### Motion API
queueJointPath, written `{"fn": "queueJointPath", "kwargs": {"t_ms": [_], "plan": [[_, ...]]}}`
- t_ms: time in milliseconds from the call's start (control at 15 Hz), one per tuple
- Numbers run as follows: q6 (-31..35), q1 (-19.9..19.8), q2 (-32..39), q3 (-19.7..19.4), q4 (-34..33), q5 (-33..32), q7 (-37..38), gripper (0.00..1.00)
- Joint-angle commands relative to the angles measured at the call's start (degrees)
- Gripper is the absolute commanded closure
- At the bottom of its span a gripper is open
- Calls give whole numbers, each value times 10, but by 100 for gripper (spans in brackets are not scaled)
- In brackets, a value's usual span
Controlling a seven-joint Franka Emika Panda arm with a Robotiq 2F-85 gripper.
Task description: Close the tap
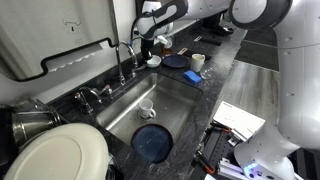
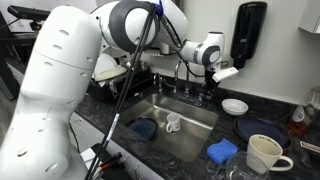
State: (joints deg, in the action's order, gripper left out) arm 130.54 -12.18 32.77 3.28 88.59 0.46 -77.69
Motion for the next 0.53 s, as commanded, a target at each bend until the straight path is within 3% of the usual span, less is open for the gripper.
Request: {"fn": "queueJointPath", "kwargs": {"t_ms": [0, 467], "plan": [[-18, -19, 24, 25, -33, 12, -107, 98], [-51, -25, 47, 31, -75, 22, -192, 98]]}}
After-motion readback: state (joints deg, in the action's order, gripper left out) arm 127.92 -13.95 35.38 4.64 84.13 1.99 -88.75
